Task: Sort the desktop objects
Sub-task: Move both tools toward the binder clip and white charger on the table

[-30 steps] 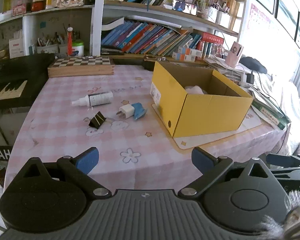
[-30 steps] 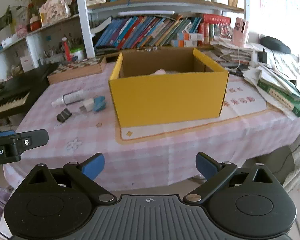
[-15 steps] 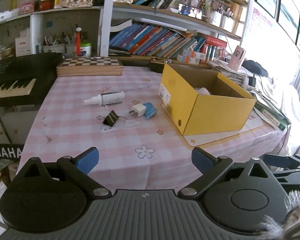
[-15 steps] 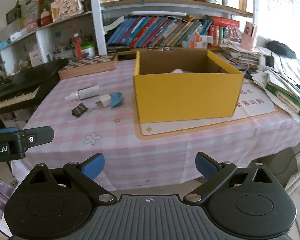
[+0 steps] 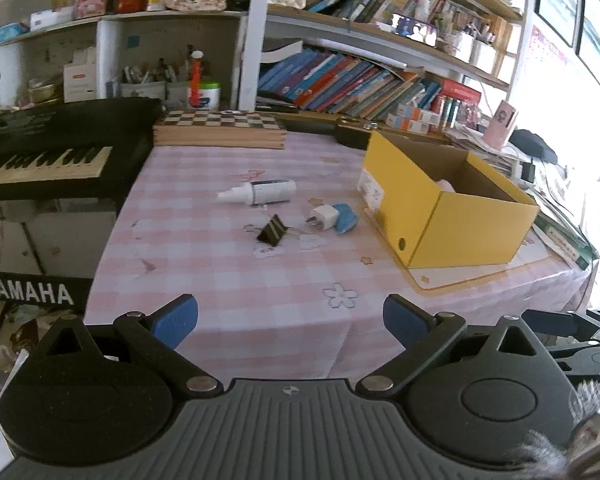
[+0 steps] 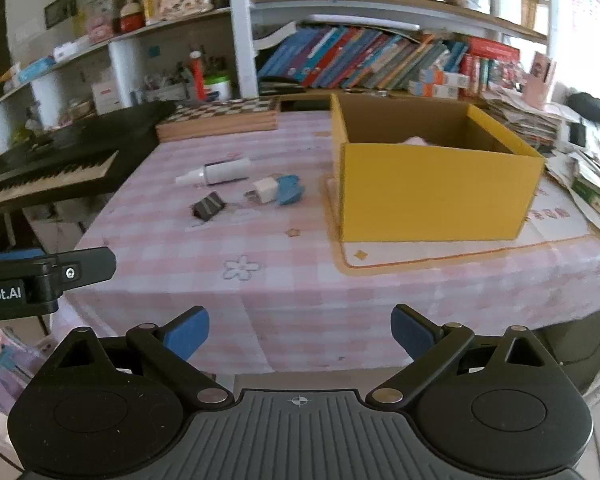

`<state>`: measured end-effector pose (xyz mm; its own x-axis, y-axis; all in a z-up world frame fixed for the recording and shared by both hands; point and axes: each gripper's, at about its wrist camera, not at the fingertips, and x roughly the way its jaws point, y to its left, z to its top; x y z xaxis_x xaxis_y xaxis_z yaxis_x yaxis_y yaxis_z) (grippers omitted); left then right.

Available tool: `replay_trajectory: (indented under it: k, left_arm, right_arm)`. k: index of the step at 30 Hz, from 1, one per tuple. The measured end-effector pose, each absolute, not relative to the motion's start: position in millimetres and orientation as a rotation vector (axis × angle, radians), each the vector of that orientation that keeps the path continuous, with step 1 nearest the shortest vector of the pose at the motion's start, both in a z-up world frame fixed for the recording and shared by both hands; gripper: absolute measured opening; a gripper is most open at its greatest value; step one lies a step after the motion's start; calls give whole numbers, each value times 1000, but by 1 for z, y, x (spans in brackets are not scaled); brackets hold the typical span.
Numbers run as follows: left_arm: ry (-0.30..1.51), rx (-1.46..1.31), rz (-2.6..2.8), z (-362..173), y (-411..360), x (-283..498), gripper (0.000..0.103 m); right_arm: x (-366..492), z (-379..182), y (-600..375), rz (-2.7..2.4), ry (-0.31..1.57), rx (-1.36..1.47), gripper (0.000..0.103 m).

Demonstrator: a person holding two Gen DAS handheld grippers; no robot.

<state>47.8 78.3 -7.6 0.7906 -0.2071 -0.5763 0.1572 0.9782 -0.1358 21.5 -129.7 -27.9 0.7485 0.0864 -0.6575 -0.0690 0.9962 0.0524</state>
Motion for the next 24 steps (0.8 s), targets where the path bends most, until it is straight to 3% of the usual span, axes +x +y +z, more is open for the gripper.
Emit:
replay_trajectory:
  k: [18, 24]
  left_arm:
    - [630, -107, -141, -11, 84, 58, 100]
    - [636, -106, -115, -12, 80, 74, 100]
  right_arm:
    - [48, -32, -119, 176, 734, -13, 98]
    - [74, -33, -119, 211, 732, -36, 85]
